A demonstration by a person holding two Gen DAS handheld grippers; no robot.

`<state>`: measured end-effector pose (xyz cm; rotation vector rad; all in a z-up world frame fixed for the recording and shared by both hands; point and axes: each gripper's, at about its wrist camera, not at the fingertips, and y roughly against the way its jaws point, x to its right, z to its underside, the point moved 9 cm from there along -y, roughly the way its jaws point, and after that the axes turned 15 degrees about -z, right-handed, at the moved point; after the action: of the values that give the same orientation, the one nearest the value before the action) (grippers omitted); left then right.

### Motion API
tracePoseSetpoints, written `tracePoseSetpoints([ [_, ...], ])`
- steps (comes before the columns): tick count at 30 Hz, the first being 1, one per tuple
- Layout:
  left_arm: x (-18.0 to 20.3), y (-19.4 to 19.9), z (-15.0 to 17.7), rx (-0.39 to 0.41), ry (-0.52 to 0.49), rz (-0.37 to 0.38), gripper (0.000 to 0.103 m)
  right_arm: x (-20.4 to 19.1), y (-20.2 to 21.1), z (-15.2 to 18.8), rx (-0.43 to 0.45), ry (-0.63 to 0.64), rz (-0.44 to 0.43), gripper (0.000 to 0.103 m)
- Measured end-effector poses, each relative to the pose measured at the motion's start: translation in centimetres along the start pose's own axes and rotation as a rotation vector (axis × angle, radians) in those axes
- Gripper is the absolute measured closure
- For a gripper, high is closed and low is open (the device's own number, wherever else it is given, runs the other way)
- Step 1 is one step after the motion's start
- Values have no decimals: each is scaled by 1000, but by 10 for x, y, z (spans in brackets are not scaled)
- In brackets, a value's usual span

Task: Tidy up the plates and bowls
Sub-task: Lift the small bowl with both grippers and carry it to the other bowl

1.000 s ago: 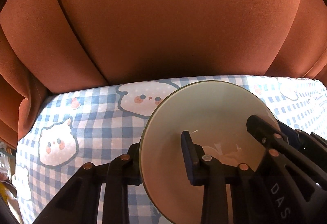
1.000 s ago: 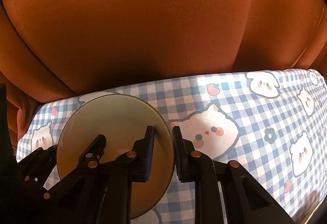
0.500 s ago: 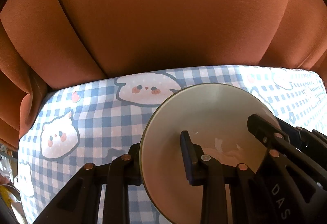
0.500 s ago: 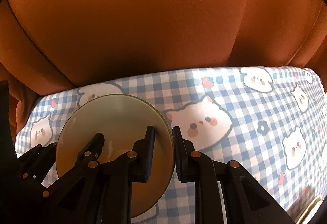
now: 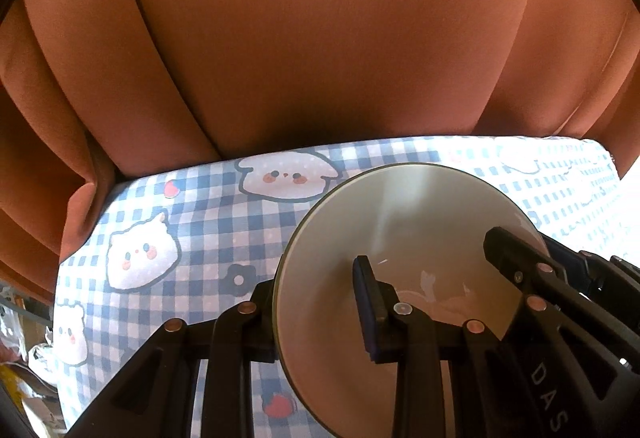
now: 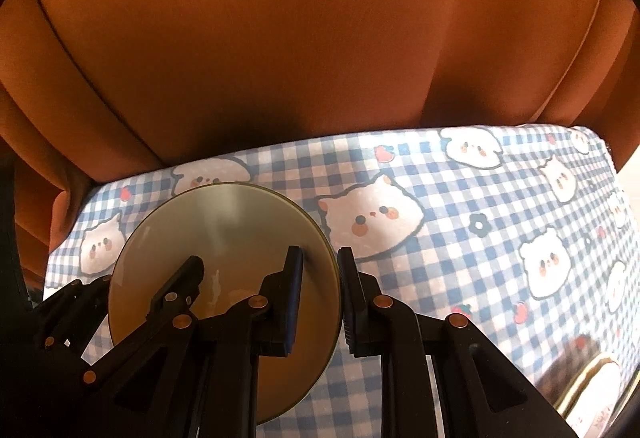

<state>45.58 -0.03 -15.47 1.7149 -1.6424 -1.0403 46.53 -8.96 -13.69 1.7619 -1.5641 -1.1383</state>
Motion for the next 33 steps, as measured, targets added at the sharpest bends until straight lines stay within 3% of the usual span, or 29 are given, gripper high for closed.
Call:
tracePoseSetpoints([
  [15, 0, 90, 8, 75, 20, -18, 75, -14, 89, 9, 70, 25, -4, 82],
  [33, 36, 177, 62, 74, 151, -140, 75, 18, 172, 61, 83, 120, -154, 82],
])
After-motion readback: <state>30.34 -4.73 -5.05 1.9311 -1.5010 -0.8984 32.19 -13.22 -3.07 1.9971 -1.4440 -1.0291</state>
